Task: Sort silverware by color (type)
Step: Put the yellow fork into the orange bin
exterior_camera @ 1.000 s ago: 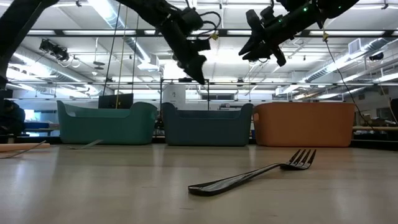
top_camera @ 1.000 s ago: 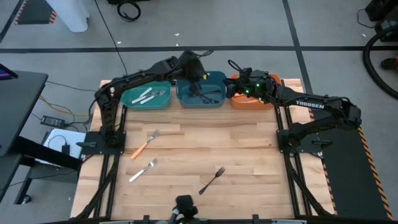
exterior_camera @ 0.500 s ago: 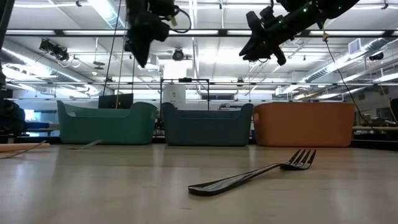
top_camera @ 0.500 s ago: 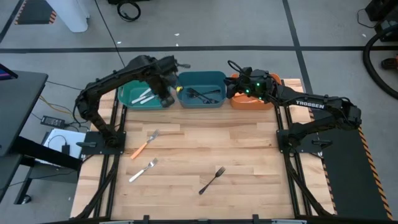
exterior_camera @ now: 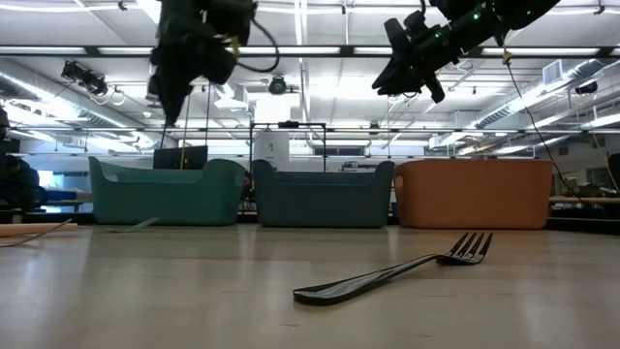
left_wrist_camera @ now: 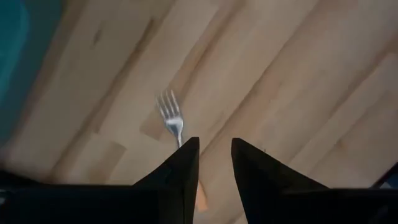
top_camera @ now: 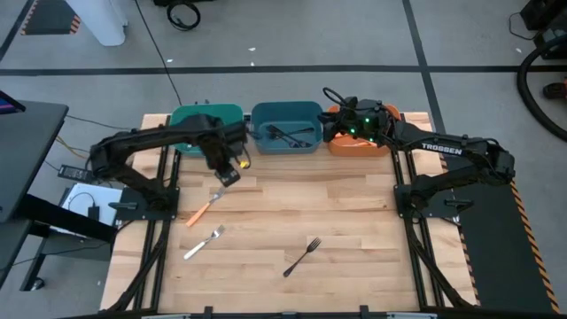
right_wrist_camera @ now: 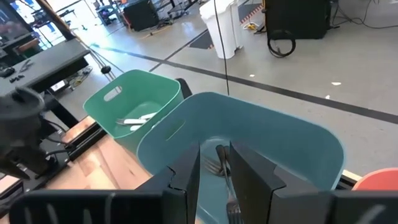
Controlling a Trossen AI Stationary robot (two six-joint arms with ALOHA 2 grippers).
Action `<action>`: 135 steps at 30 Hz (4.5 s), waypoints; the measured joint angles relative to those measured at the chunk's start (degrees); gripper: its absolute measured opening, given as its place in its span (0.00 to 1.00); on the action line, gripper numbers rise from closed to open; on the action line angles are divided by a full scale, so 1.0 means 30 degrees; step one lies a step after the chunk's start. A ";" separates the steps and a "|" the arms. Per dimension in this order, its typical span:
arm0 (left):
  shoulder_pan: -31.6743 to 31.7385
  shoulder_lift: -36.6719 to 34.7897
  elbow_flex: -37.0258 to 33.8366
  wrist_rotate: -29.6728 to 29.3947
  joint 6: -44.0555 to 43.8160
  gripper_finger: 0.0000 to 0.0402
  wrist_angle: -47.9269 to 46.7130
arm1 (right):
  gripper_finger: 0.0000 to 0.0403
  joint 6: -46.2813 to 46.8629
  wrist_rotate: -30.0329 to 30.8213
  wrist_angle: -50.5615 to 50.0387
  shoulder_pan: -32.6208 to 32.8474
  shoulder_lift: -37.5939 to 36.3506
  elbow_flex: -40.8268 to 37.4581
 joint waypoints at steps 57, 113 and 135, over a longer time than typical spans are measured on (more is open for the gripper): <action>-0.3071 -0.3949 -1.5649 -0.1014 -0.9147 0.18 1.1625 | 0.23 0.1265 0.0072 0.0000 0.0015 0.0000 0.0000; 0.0661 0.5156 0.4409 -0.1838 -0.1697 0.08 2.4659 | 0.33 0.0424 -0.0722 0.1821 0.2368 0.1034 0.0000; 0.0570 0.5220 0.4452 -0.1931 -0.1298 0.12 2.4753 | 0.12 0.1261 -0.0536 0.3401 0.1971 0.1630 0.0007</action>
